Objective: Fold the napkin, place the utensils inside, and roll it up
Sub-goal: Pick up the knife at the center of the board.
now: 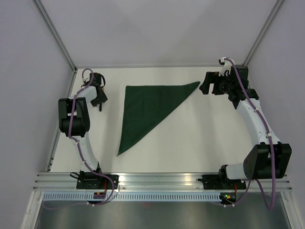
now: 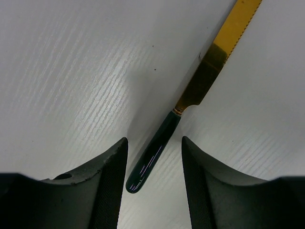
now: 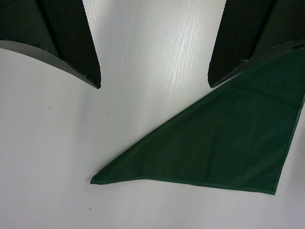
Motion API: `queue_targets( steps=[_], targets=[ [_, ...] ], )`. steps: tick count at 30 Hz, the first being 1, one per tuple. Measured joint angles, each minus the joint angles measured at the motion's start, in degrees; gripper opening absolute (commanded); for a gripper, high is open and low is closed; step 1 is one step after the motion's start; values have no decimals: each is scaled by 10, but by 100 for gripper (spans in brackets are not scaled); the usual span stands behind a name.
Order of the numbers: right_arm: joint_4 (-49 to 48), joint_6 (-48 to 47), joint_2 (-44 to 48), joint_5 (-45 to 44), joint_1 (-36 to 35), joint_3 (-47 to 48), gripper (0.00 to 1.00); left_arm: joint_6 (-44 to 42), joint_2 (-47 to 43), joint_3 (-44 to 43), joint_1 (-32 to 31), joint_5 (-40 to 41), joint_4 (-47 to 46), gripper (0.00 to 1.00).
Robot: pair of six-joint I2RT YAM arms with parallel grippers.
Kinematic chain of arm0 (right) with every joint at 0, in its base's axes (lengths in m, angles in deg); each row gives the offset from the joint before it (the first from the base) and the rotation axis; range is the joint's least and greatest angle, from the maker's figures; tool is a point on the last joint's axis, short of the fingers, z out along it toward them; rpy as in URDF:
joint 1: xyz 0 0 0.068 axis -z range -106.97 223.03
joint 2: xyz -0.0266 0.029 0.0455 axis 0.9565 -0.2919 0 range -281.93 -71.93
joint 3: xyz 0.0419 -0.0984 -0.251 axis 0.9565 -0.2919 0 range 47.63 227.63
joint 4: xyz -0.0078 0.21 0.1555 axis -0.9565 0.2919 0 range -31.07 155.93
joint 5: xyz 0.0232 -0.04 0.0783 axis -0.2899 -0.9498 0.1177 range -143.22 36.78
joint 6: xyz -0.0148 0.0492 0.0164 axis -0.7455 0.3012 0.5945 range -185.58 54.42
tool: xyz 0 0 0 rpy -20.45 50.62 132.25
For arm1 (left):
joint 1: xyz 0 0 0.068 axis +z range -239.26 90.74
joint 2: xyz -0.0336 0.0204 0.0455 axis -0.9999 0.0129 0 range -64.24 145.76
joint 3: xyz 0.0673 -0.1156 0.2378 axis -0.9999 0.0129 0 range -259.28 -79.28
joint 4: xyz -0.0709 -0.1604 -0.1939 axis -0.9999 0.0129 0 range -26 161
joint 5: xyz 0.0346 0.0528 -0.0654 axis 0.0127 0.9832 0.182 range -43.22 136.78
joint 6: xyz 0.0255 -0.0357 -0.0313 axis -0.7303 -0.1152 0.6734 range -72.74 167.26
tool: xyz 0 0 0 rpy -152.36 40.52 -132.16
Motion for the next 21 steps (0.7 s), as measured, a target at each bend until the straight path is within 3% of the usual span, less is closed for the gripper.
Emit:
queue_targets(
  steps=[17,21],
  targets=[
    [0,0,0,2,0,0,98,-9,15,-23,0,-25,12,4],
    [0,0,0,2,0,0,98,-13,16,-24,0,-29,13,2]
  ],
)
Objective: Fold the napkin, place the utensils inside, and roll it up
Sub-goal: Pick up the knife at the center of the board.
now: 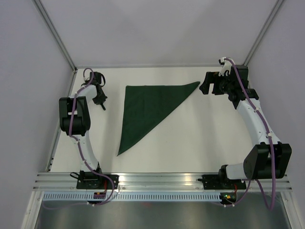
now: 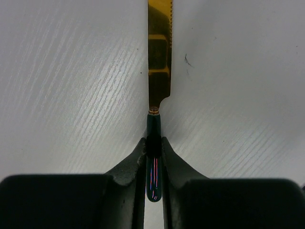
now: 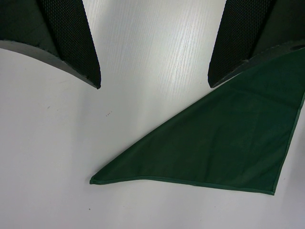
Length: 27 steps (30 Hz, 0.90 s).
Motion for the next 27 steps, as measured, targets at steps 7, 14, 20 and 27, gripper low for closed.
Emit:
queue_targets(
  steps=[7,14,20,27],
  targets=[
    [0,0,0,1,0,0,98,-11,-2,-1,0,-19,1,2],
    [0,0,0,4,0,0,98,-30,-29,-1,0,-57,6,2],
    [0,0,0,11,0,0,98,-54,-74,1,-2,-98,-4,2],
    [0,0,0,11,0,0,98,-111,-127,17,-55,-127,-25,2]
  ],
)
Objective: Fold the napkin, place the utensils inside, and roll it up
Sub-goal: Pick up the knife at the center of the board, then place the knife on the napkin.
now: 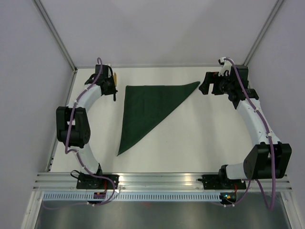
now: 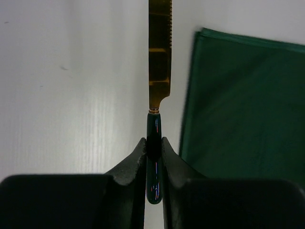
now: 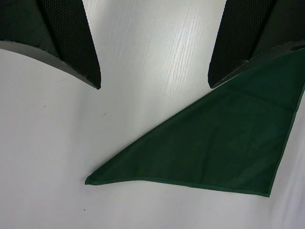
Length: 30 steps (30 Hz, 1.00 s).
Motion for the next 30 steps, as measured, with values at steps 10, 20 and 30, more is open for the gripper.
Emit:
queue_targets(
  steps=[10,20,30],
  targets=[
    [0,0,0,0,0,0,98,-100,-6,18,-144,-53,-9,2],
    [0,0,-2,-1,0,0,98,-165,-4,19,-263,-116,-5,2],
    [0,0,-2,-1,0,0,98,-199,37,7,-292,-153,5,2]
  ],
)
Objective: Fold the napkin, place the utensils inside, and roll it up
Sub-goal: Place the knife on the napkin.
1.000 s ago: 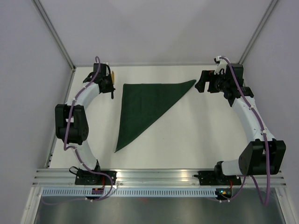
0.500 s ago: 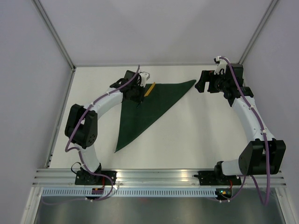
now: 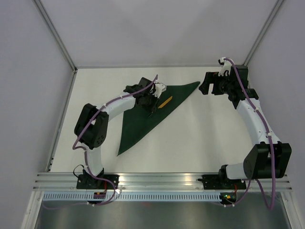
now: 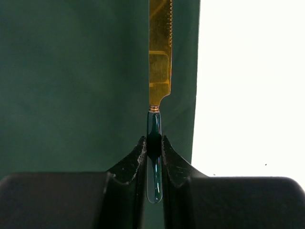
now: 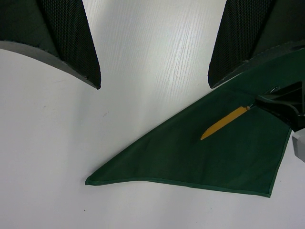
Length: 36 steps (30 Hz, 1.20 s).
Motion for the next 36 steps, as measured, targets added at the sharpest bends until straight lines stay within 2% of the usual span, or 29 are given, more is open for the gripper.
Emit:
queue_targets(
  steps=[15,36],
  targets=[
    [0,0,0,0,0,0,98,-4,61,-25,-41,2,10,2],
    [0,0,0,0,0,0,98,14,66,-21,-43,13,-5,2]
  ],
)
